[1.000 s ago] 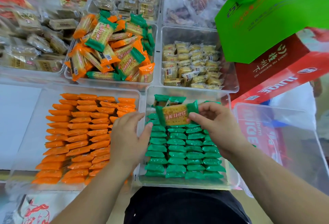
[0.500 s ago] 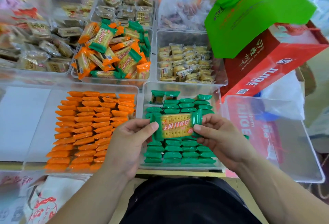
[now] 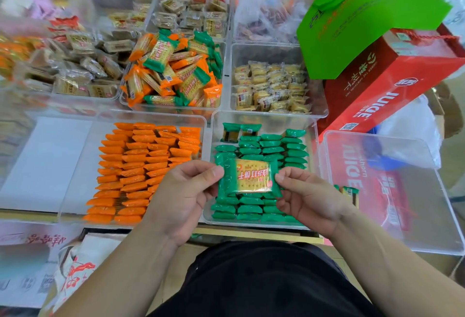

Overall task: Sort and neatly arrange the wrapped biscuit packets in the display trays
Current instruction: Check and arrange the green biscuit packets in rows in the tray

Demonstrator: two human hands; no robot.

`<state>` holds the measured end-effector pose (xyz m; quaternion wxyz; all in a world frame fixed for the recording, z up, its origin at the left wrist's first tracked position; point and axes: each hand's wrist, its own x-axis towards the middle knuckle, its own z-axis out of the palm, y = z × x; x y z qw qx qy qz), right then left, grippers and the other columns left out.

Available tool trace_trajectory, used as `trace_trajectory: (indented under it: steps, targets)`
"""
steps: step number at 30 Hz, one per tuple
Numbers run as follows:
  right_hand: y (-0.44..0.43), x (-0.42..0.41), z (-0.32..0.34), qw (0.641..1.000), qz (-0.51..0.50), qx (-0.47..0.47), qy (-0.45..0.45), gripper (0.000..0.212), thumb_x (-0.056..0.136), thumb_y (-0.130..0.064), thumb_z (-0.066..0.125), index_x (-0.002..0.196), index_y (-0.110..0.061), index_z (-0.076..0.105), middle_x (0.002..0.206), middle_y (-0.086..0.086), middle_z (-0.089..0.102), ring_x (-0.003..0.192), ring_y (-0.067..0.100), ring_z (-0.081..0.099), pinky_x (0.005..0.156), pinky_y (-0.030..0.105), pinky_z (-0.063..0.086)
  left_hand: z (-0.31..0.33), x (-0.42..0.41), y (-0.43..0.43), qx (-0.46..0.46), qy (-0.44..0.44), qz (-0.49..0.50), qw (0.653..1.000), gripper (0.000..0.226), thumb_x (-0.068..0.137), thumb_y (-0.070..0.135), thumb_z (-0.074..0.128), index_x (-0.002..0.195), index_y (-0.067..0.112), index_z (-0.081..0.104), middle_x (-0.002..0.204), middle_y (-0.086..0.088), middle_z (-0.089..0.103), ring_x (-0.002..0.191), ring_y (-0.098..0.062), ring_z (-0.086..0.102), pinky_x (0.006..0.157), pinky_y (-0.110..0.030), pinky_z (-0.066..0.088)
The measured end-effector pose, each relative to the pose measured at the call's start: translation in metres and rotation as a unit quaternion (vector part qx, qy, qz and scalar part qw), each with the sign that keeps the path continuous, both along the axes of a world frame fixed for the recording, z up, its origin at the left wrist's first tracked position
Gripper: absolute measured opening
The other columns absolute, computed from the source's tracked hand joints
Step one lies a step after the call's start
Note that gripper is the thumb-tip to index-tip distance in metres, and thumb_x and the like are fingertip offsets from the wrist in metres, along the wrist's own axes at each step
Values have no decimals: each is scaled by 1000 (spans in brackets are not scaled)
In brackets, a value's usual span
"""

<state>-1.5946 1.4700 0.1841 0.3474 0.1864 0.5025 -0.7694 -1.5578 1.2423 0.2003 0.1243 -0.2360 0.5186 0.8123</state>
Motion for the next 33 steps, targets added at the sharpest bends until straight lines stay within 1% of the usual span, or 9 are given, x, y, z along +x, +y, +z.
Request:
trace_trajectory:
  steps: [3,6,11,15,19,22,26,30,33]
  targets:
    - [-2,3,-2,999,-30,-23,8,14,80,-10,69,89,-17,61,87,10,69,62,13,58,54,23,50,0,-1,0,-52,6,28,998,9,72,17,73,78,10,73,100,-26,71,94,-38,59,91,-56,49]
    - [0,3,-3,996,-59,-55,39,23,83,-6,68,93,-21,53,80,6,61,64,13,57,55,23,49,-4,-2,0,-74,13,41,996,22,83,0,69,103,10,66,89,-16,71,86,-30,63,76,-41,50]
    - [-3,0,6,994,-71,-54,58,17,75,-6,71,89,-9,79,81,10,64,64,15,59,58,23,52,-7,-2,-4,-23,9,56,998,21,84,7,63,100,8,75,93,-15,72,83,-23,66,78,-39,52]
    - [-5,-6,9,994,-77,-35,74,34,69,8,71,101,0,76,82,13,68,67,15,63,62,22,55,-13,-4,-12,-34,22,28,999,27,94,-9,49,103,-1,73,90,-18,70,77,-23,66,78,-35,57]
    - [-12,-11,9,990,-45,95,92,5,79,-14,74,75,-14,77,72,8,65,60,12,57,56,21,50,-18,-8,-17,-151,33,-26,988,12,89,0,66,95,7,75,81,-11,73,72,-19,66,73,-33,57]
    - [-14,-13,6,983,-22,163,84,33,91,-18,70,58,-19,68,60,2,51,50,12,45,48,22,39,-21,-13,-19,-175,13,-19,984,11,90,11,69,80,10,75,73,-12,67,63,-16,57,67,-37,48]
    - [-15,-15,7,986,9,150,67,44,95,-18,65,52,-22,57,52,3,36,42,12,30,44,25,25,-25,-18,-21,-159,-19,-7,987,12,91,13,68,81,7,74,63,-9,57,56,-16,49,59,-30,44]
    - [-18,-17,9,983,9,173,58,18,95,-19,65,78,-17,70,57,7,57,44,14,47,45,24,37,-29,-21,-21,-179,-5,-13,984,10,93,12,67,87,8,73,55,-5,57,50,-17,52,51,-26,46]
    - [-21,-21,8,991,-25,123,35,17,98,-21,60,106,-6,64,90,20,75,73,26,74,59,27,58,-29,-26,-21,-213,22,-27,976,8,94,8,65,94,11,73,75,-7,75,65,-20,70,61,-31,55]
